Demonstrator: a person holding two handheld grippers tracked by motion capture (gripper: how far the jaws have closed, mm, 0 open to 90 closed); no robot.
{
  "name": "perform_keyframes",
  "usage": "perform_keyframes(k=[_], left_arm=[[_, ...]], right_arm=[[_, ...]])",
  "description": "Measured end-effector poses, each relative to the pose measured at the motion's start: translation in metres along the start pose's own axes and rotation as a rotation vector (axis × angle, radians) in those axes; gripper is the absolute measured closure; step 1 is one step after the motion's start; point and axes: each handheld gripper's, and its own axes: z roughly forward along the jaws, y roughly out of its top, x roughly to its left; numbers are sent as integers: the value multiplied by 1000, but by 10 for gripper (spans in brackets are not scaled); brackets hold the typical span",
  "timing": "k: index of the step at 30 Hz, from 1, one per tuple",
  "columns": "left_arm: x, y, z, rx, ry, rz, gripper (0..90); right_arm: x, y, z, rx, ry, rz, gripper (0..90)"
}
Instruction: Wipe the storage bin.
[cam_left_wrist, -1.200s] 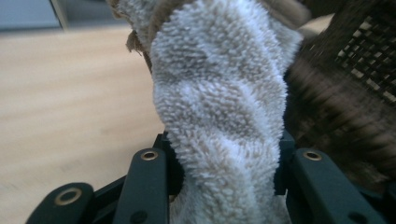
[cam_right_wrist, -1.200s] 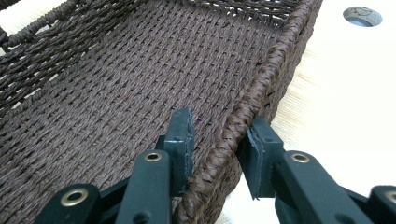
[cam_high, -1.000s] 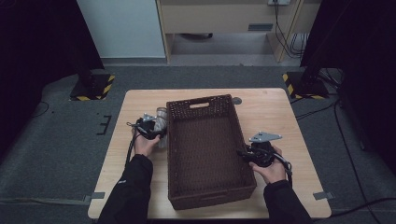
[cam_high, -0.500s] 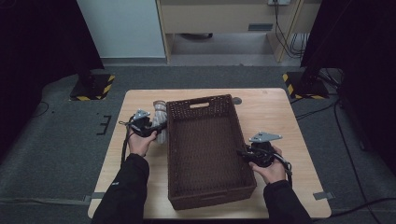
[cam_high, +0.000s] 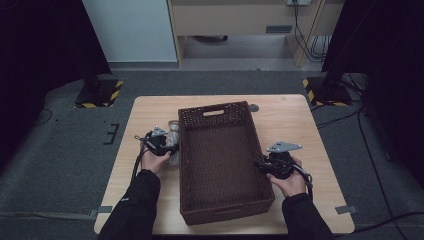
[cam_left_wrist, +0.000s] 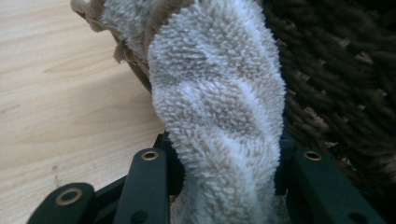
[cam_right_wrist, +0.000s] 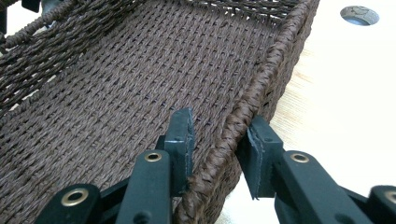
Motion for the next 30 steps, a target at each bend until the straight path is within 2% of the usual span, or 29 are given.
perform_keyframes(k=[2,8,9,13,17,19,22,25,30], left_arm=[[-1,5,-6,-23,-7,-2,610],[-3,20,-40,-149,-43,-23,610],[-4,21,-44,-152,-39,-6,609],[-8,17,-42,-112,-35,33,609],[-12,5,-29,-64,-35,41,609],[-11,0,-23,-41,-33,37,608],[-12,-2,-16,-9,-23,53,608],[-12,-2,-12,-2,-12,56,608],[-16,-9,-4,54,-10,81,606]], right_arm=[[0,0,0,2,1,3,666],[0,0,0,-1,-2,-1,666],[0,0,0,-1,-2,0,666],[0,0,0,-1,-4,-2,667],[1,0,0,1,-16,0,677],[3,1,0,-3,-35,18,690],[4,1,0,2,-49,36,707],[3,3,1,-3,-67,44,716],[3,4,4,-8,-86,52,718]])
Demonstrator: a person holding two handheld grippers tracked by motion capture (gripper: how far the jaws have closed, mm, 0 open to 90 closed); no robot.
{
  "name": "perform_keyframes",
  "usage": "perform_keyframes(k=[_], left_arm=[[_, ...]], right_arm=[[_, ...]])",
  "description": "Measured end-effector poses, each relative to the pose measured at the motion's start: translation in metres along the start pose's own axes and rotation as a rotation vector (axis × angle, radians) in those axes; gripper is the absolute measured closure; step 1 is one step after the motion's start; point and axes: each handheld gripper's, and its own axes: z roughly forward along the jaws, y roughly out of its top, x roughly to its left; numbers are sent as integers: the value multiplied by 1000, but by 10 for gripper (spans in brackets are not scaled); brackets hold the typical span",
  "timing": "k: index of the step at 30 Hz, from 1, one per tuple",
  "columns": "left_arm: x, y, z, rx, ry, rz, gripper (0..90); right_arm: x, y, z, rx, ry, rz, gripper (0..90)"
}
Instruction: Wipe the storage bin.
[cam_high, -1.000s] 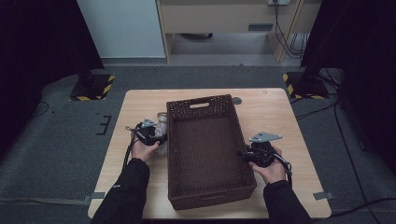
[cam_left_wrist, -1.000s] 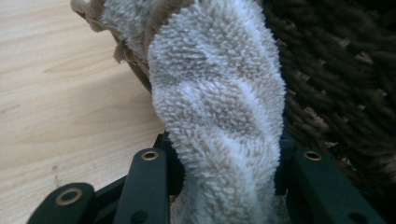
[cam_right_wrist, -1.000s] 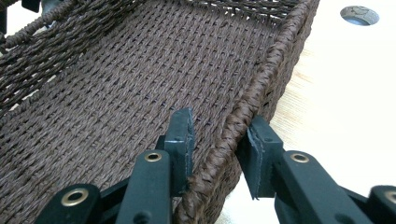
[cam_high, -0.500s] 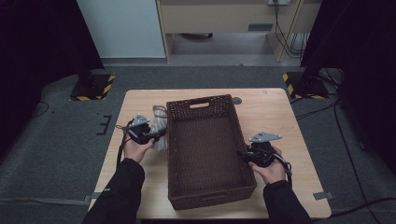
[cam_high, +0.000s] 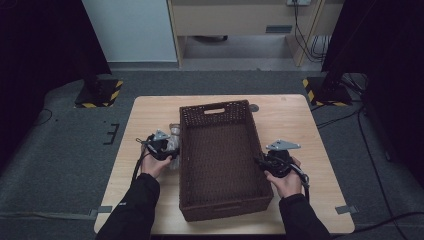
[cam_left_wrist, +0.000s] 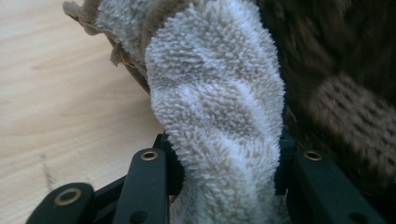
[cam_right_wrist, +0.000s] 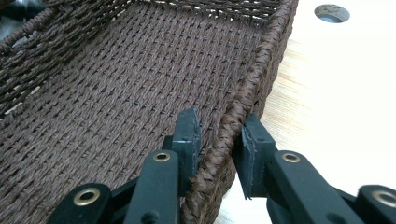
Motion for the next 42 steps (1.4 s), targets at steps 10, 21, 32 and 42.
perform_keyframes(k=[10,21,32,42], left_arm=[[2,14,-37,-177,-75,-71,608],[-4,14,-34,-128,-58,7,606],[-8,-8,-10,-2,-66,15,606],[-4,16,-55,-195,-121,-11,605]], right_arm=[[0,0,0,-5,-6,8,716],[-1,1,1,-6,-16,15,713],[-2,2,3,-12,-38,27,719],[-5,5,6,-13,-48,43,716]])
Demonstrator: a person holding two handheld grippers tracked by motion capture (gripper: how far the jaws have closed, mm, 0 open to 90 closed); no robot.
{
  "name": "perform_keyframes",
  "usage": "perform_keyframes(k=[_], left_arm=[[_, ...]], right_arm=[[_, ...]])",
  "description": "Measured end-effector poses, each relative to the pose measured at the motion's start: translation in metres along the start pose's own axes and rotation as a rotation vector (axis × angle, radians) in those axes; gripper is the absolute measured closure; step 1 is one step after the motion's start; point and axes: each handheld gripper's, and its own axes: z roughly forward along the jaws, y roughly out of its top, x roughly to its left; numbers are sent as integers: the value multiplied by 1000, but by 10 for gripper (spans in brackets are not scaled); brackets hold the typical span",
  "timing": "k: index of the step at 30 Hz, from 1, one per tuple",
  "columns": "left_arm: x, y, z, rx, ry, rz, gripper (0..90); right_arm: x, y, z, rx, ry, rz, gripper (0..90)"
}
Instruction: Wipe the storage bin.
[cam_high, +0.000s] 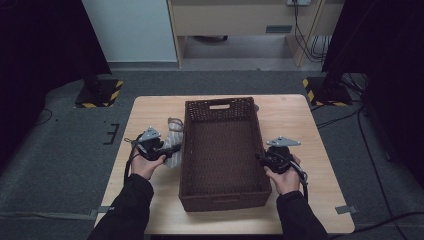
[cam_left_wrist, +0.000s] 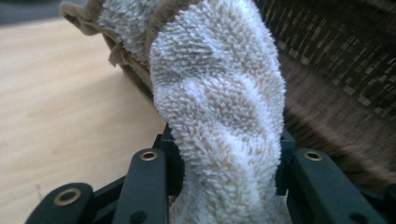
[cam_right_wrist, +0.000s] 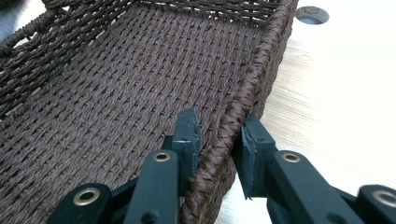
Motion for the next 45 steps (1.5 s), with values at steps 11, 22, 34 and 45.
perform_keyframes(k=[11,22,34,45], left_arm=[[2,-30,39,224,33,51,605],[0,-15,14,67,-18,-3,606],[-7,-21,14,114,-19,58,604],[-6,-26,16,157,-14,36,602]], right_arm=[[-4,1,2,-5,8,4,715],[-3,3,5,-7,-8,12,715],[-4,7,9,-5,-18,20,715],[-4,8,9,0,-12,24,702]])
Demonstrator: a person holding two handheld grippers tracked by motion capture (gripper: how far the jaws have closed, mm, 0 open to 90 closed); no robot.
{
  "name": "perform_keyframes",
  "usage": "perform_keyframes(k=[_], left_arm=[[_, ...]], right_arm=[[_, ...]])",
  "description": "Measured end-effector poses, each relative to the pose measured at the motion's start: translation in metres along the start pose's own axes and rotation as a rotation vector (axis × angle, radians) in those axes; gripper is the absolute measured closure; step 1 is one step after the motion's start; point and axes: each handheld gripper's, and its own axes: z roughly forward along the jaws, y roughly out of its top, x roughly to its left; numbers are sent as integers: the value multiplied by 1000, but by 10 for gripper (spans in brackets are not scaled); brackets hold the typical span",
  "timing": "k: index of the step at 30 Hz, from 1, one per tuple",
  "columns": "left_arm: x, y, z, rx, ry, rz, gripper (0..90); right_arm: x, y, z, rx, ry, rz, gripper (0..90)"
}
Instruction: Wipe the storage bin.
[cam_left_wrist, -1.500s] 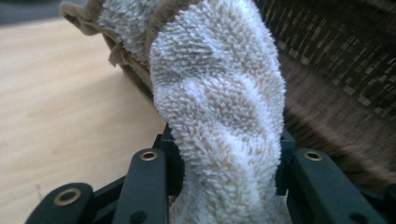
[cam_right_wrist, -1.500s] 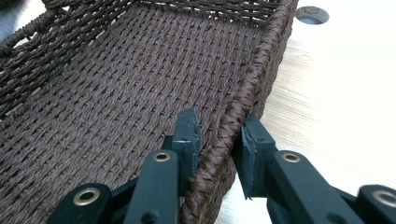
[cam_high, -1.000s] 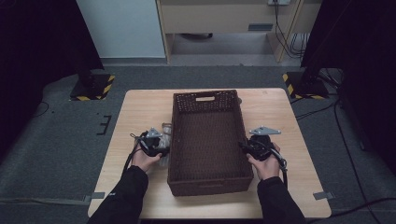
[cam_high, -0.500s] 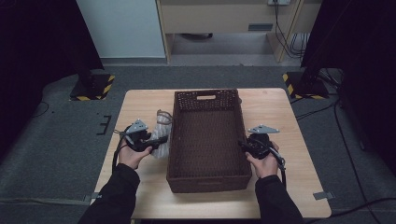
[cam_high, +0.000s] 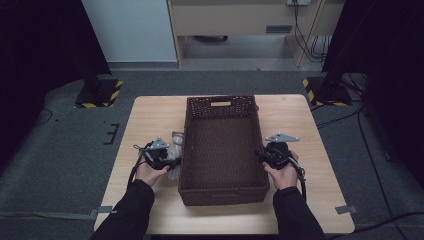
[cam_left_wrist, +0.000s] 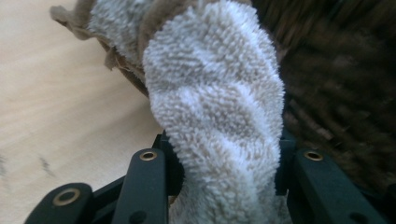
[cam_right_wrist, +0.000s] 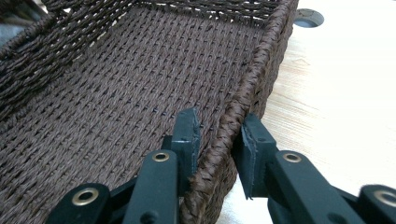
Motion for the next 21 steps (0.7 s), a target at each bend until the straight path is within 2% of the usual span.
perform_keyframes(k=[3,5,7,10,14,16,17,20,21], left_arm=[[2,6,-17,-71,-9,-21,601],[1,7,-28,-97,-27,-26,601],[-2,8,-37,-103,-32,-14,601],[-8,8,-43,-97,-42,11,600],[-14,4,-38,-64,-42,25,599],[-14,2,-30,-50,-35,20,598],[-14,1,-25,-40,-33,18,598],[-13,-3,-13,-3,-25,16,597],[-13,-4,-10,6,-23,15,597]], right_arm=[[0,1,-1,0,-24,-8,626],[0,2,-4,-11,-12,-16,593],[-1,4,-12,-38,21,-5,568],[0,2,-20,5,31,-46,564],[0,-7,-22,25,65,-31,572],[3,-10,-17,66,62,-46,575],[3,-11,-16,69,82,-33,591],[2,-11,-15,68,85,-6,647],[2,-10,-15,61,76,-18,669]])
